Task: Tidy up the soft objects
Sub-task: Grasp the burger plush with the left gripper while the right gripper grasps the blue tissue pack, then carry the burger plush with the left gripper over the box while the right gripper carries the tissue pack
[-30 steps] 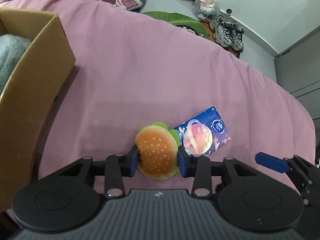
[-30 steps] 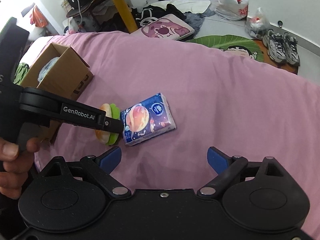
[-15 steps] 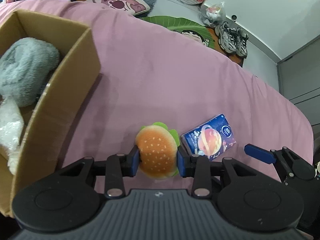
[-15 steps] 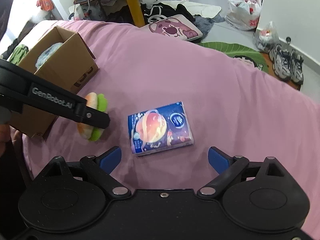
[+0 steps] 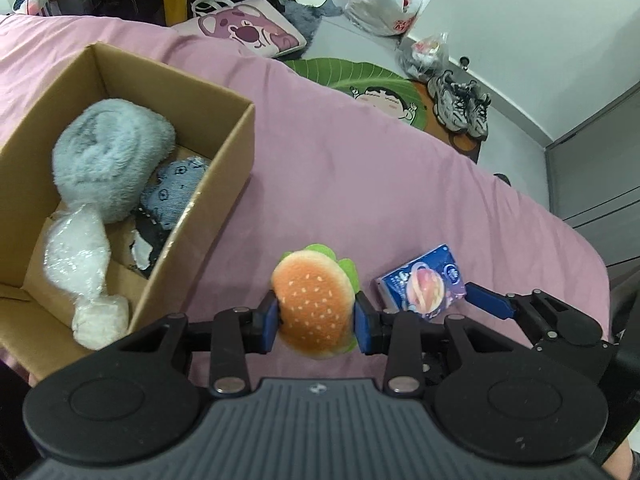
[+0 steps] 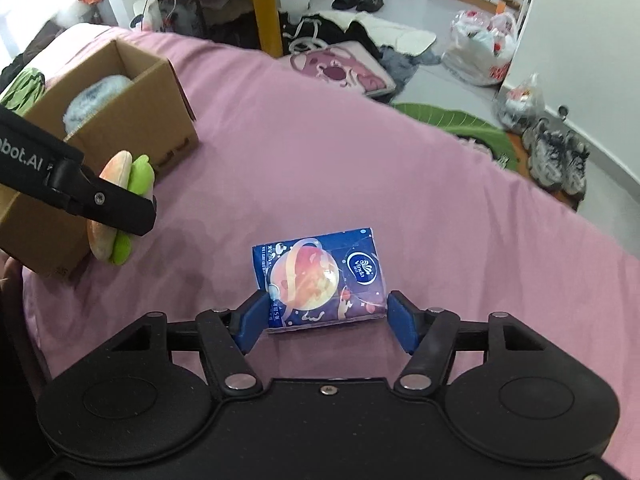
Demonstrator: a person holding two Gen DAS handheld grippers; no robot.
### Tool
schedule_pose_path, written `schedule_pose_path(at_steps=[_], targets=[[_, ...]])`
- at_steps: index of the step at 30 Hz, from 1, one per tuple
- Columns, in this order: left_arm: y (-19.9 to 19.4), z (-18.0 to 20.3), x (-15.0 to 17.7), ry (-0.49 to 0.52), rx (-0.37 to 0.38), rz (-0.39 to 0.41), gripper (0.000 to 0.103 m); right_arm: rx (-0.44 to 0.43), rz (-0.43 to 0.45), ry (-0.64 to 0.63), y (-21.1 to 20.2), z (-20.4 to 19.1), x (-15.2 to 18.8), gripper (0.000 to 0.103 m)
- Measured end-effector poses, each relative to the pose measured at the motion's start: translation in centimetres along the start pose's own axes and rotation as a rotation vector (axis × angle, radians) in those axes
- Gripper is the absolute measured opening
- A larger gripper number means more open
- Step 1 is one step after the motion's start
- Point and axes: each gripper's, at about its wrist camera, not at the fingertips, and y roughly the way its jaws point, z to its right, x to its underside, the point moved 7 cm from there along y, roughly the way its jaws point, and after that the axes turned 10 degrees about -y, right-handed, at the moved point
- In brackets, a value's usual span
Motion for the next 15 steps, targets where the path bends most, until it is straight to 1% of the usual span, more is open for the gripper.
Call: schedule_pose_path(at_steps=[6, 15], targets=[[-1.6, -0.7, 0.6, 0.0, 0.028, 0.017, 0.037, 0.021, 0.008, 0.036, -2.5, -0.2, 0.2, 0.062], [-4.5, -1.3, 1.3, 0.054, 0.059, 0.065, 0.037, 0.051, 0.036, 0.083, -6.0, -1.7, -0.1, 0.062]])
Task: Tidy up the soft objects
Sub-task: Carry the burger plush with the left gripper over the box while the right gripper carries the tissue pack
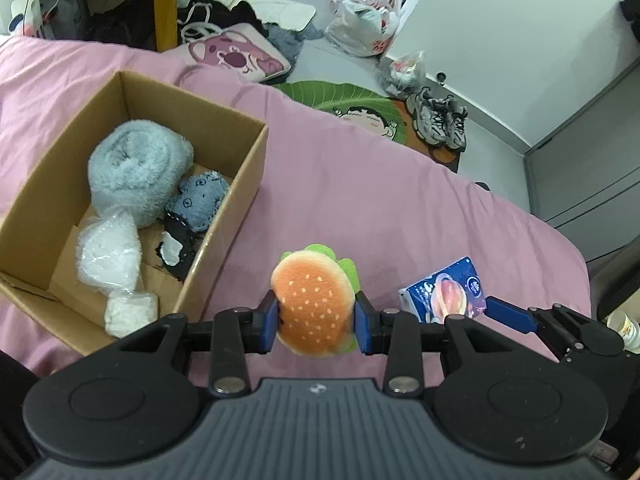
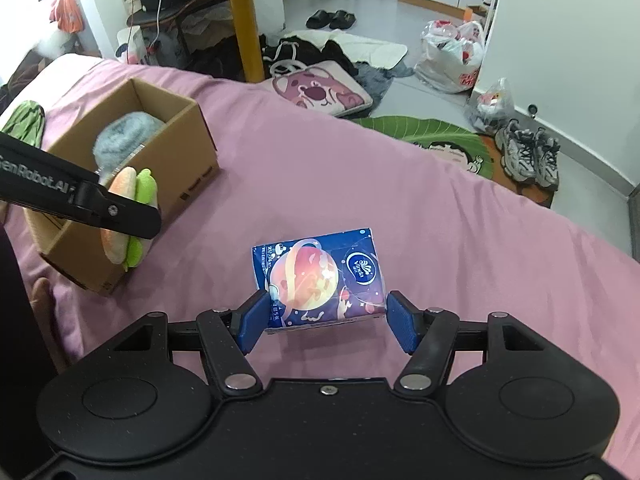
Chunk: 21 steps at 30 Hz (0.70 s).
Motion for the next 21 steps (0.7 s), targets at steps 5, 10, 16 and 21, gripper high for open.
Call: schedule_pose_path(at_steps=[5, 10, 16, 21], targets=[[-1.6, -0.2, 0.4, 0.031, 0.018, 0.021, 0.037, 0.035, 0.023, 0.023, -2.1, -0.6, 0.1, 0.062], [-3.1, -0.3, 0.9, 0.072, 0.038, 0.04, 0.037, 0.051, 0.049, 0.067, -4.0, -1.0, 0.2, 0.062], [-4.5, -0.4, 1.1, 0.101, 0.068, 0.062, 0.037, 0.079, 0.067, 0.113, -5.9, -1.7, 0.3, 0.062], [-5.8, -0.7, 1.0, 0.119, 0.098, 0.076, 0.037, 0.095, 0.069, 0.133, -6.9, -2.6, 0.0, 0.062]])
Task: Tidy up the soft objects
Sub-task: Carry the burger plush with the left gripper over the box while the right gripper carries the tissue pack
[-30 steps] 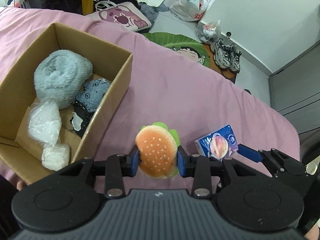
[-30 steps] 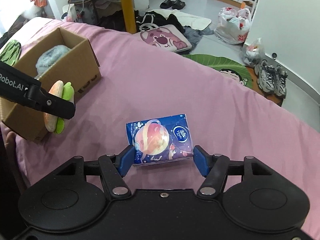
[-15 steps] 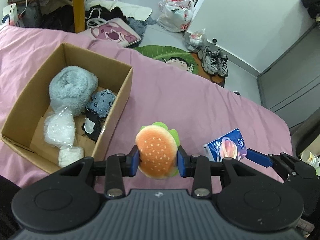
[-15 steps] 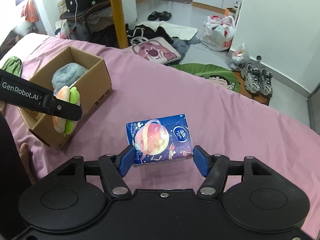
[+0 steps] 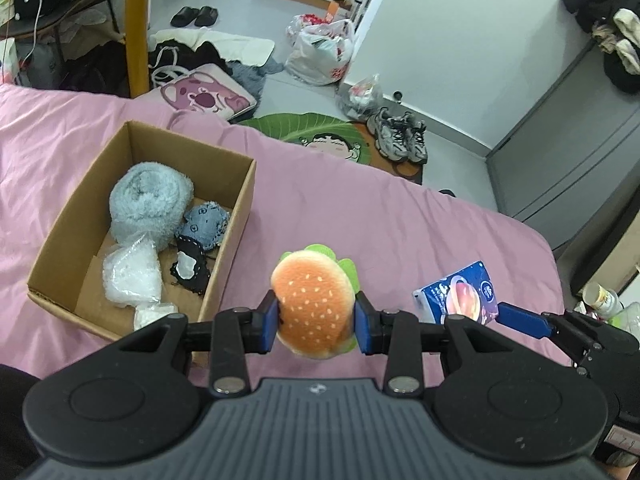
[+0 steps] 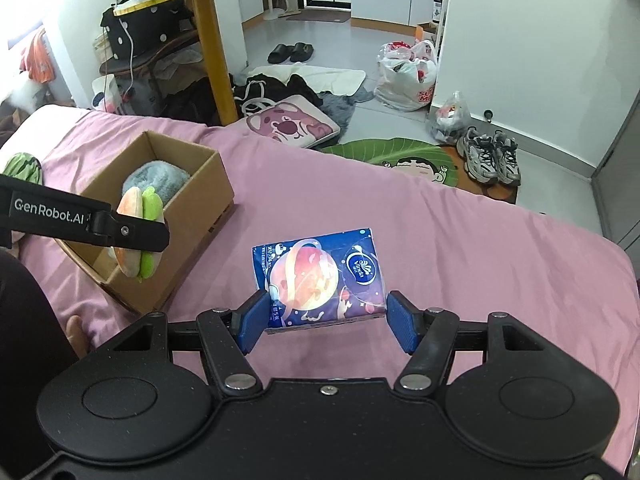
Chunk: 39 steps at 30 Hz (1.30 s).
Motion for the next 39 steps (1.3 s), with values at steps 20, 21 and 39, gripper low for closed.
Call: schedule_pose_path(at_steps=[20, 21, 39], targets=[[-5.6, -2.6, -2.1, 0.08, 0.004, 0.087, 0.037, 0.022, 0.115, -0.002, -3.2, -3.1, -3.8, 0.062], [-6.0, -2.8, -2.3, 0.081, 0.003, 0.093, 0.037, 0.021, 0.121, -0.004, -3.3, -3.3, -4.0, 0.062], [-7.9, -9.1, -4.8, 0.021, -0.043, 0.142, 0.037, -0.01, 0.175, -0.033, -4.0, -7.2, -6.4, 0.062]])
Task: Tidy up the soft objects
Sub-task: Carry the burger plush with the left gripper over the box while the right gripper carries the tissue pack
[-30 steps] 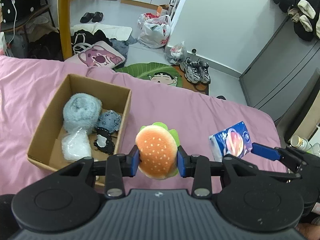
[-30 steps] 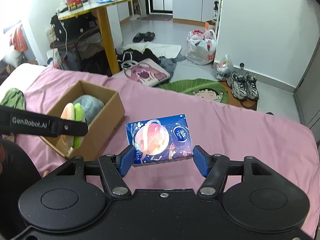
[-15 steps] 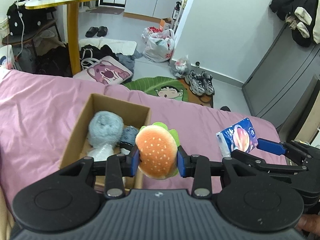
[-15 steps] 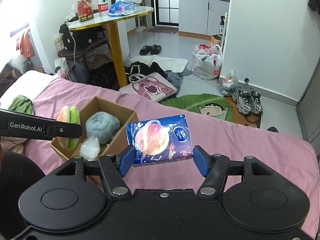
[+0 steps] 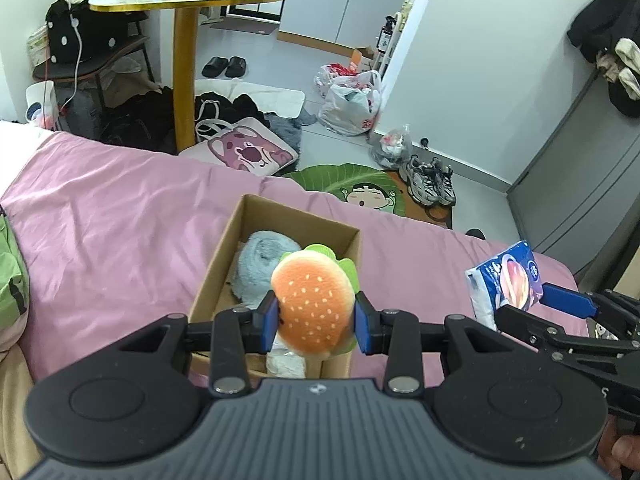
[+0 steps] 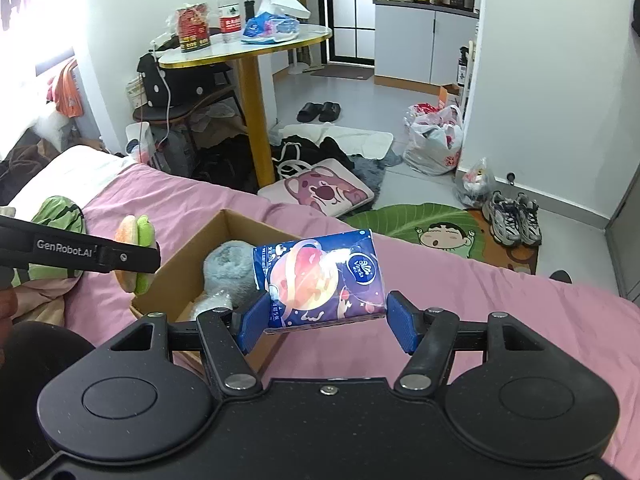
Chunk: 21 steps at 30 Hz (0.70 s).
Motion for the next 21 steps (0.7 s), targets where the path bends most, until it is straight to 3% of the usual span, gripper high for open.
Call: schedule_pose_path(at_steps=[21], targets=[[4.5, -5.8, -0.5, -0.128, -0.03, -0.088, 0.038, -0.033, -0.047, -0.066, 3.6, -3.6, -1.8, 0.062]])
